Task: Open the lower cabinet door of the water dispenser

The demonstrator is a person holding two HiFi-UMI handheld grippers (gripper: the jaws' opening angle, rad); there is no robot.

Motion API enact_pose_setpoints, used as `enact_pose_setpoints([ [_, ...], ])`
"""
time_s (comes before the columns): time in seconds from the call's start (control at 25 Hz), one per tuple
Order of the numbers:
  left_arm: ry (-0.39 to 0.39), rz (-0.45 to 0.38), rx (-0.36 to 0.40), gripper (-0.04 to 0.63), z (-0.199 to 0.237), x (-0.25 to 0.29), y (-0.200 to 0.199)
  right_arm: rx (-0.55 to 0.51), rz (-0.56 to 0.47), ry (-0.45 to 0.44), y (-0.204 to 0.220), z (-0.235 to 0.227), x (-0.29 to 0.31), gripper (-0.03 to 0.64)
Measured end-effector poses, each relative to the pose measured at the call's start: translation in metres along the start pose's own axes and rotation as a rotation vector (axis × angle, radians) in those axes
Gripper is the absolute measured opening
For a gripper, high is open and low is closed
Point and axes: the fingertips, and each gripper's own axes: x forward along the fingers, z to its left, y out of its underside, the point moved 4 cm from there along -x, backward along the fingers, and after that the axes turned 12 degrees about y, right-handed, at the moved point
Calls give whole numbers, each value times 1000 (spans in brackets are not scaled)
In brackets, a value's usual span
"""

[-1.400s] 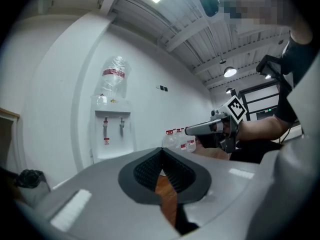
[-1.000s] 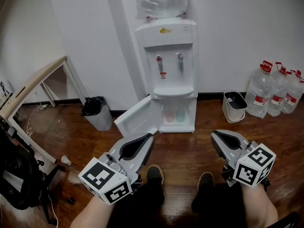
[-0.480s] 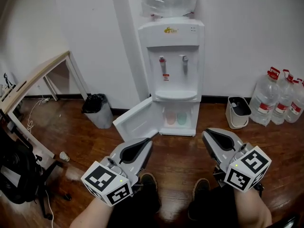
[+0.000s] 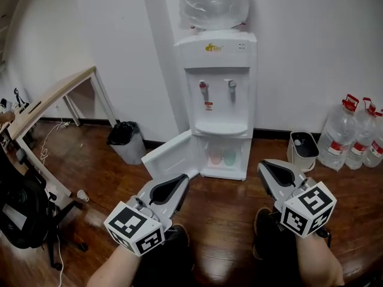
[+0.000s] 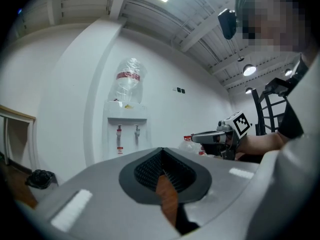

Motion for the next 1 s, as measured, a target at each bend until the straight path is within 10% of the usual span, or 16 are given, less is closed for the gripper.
enact_pose_setpoints([
  [0.76, -141, -11, -68, 2, 68, 68, 31, -10, 1, -147, 24, -62, 101, 2],
  [1.0, -146, 127, 2, 1, 90, 88, 61, 1, 21, -152, 40, -80, 143, 2],
])
